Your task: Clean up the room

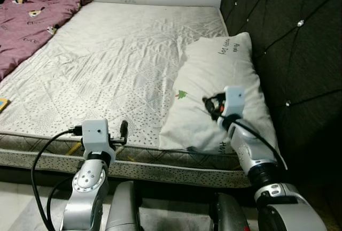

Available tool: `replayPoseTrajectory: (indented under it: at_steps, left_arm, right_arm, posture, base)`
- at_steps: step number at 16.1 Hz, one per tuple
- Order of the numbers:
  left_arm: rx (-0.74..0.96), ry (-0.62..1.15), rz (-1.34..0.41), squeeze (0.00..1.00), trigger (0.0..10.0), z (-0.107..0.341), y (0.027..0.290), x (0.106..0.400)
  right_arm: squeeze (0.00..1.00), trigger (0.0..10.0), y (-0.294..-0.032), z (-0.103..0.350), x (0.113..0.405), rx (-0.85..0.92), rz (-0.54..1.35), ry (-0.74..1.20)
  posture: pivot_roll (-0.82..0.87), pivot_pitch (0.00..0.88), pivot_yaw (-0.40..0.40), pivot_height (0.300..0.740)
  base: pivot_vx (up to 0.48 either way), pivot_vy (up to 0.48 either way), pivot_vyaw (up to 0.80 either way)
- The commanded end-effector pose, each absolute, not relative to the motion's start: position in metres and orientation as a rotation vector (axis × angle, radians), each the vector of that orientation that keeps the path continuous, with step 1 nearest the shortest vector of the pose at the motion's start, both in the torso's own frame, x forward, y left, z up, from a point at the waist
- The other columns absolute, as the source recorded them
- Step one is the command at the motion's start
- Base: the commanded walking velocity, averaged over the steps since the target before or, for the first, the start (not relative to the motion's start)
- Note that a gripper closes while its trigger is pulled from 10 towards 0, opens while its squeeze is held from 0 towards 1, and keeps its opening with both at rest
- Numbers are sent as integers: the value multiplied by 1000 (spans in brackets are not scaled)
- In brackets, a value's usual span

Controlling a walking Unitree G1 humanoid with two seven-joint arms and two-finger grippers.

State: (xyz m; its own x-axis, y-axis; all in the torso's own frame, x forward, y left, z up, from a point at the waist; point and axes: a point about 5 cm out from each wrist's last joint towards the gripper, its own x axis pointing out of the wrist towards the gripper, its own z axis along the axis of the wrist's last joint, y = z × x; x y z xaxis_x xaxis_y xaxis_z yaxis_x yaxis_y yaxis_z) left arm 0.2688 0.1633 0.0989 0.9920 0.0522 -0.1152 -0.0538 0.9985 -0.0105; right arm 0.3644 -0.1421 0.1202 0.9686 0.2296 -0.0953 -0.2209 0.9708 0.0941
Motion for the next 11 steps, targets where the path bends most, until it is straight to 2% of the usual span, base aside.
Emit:
replayPoseTrajectory:
  at_steps: [1,8,9,11]
  left_arm:
    - [-19,111,57,0,10000,99,163,272]
    - [-27,66,59,0,10000,104,161,293]
    - [-28,63,61,0,10000,104,161,294]
    - [-31,47,62,0,10000,105,161,299]
  right_arm:
    - [1000,10000,-145,119,362,112,212,96]
    - [1000,10000,-147,133,354,157,164,-4]
    - [0,10000,-147,136,353,160,170,-28]
    - [0,10000,-149,148,353,166,135,-97]
  posture:
    - [89,0,19,576]
    - [60,0,20,576]
    - [54,0,21,576]
    - [44,0,26,590]
  base:
    - [0,0,0]
    - [0,0,0]
    - [0,0,0]
    - [0,0,0]
